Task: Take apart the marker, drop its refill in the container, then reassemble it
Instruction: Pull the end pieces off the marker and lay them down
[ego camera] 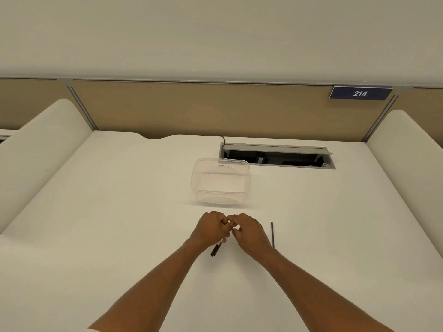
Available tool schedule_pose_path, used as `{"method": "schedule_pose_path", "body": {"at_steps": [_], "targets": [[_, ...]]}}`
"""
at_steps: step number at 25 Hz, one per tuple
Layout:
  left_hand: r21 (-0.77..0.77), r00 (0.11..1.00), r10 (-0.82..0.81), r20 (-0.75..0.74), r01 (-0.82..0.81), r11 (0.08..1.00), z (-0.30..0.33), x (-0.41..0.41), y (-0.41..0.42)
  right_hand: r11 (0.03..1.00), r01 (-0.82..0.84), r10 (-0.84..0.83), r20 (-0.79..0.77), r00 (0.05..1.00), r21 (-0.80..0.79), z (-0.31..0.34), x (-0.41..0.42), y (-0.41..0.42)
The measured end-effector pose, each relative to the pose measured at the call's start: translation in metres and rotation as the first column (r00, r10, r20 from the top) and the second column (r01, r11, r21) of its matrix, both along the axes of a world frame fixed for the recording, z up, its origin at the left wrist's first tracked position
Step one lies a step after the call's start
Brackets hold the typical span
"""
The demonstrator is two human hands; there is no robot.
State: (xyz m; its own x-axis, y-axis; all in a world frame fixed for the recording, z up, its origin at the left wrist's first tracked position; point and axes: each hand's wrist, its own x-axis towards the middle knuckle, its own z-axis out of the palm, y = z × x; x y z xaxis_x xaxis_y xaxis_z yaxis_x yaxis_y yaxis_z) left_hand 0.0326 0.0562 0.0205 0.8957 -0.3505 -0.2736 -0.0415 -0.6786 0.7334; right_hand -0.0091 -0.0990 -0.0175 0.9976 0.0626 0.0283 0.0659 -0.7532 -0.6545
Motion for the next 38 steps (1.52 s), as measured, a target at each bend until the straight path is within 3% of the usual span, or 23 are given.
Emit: {"method": "schedule_pose_path", "body": {"at_steps": [6,8,11,16,25,38], "targets": [[-0.153,1.0,0.018,0.01,-0.016,0.988,-0.001,-0.004,0.005,0.999,0.034,-0.032,0.035,0.999,-0.039,0.0,0.002,0.006],[-0.158,0.996,0.046,0.08,-0.033,0.987,-0.009,-0.003,0.011,0.998,0.046,-0.045,0.016,0.999,-0.031,-0.001,0.001,0.006],[0.092,0.954,0.01,0.301,-0.04,0.995,-0.033,-0.003,0.026,0.997,0.064,-0.064,0.006,0.998,0.039,-0.005,-0.002,0.005],[0.441,0.953,-0.19,0.238,0.068,0.895,-0.078,-0.021,0.044,0.983,0.117,-0.106,-0.083,0.991,0.139,-0.012,-0.007,0.003],[0.401,0.889,-0.159,0.43,-0.03,0.916,-0.098,-0.029,0.044,0.99,0.13,-0.122,-0.142,0.982,0.046,-0.003,-0.009,0.002],[0.363,0.907,-0.122,0.403,-0.036,0.931,-0.096,-0.029,0.046,0.973,0.226,-0.217,-0.164,0.962,0.042,0.001,-0.012,0.009]]}}
